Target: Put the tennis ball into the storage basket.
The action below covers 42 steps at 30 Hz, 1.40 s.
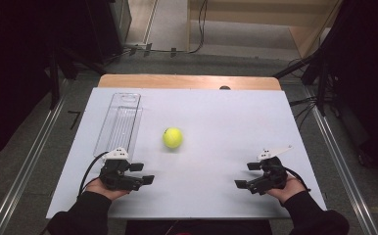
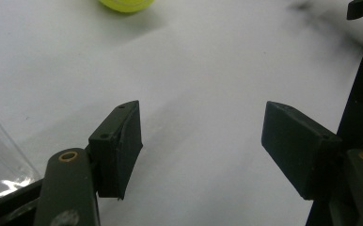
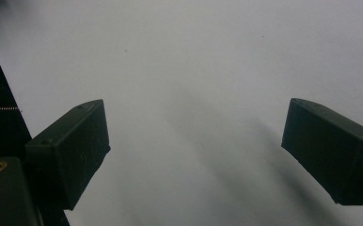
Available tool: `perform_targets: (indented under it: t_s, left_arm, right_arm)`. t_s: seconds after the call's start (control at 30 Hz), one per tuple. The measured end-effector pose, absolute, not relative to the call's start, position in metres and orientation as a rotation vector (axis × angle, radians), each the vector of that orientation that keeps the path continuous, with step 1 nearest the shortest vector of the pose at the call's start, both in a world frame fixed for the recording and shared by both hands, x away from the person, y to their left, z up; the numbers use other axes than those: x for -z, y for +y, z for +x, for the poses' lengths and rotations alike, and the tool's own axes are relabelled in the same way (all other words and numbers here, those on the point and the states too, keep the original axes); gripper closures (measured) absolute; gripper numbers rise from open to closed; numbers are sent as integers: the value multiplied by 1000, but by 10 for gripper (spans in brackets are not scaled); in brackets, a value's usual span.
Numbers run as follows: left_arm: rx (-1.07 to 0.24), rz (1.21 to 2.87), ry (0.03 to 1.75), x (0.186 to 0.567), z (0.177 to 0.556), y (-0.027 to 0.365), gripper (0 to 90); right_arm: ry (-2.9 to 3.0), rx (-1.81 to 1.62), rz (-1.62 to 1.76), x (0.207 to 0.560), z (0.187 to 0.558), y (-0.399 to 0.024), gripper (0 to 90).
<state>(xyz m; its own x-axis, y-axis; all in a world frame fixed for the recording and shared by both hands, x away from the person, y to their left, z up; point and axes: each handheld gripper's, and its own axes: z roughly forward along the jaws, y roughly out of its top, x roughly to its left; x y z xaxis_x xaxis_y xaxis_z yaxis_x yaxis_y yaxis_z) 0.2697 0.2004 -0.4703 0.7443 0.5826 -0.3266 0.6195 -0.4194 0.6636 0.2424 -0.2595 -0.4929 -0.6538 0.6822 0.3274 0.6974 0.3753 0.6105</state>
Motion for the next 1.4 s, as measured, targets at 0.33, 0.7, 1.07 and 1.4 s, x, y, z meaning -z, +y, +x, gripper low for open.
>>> perform_targets:
  t_s: [0.33,0.7,1.07,1.4]
  left_arm:
    - [78,2125,903,470,270,200,279]
    - [84,2127,896,469,270,199,252]
    - [85,2130,896,469,270,199,252]
    - [91,2130,896,470,270,197,252]
  right_arm:
    - [-2593,1160,-1293,493,242,-259,62]
    - [-2600,1160,-1278,493,242,-258,62]
    - [-2598,1159,-1280,493,242,-258,62]
    - [-2597,1158,-1279,494,242,-258,62]
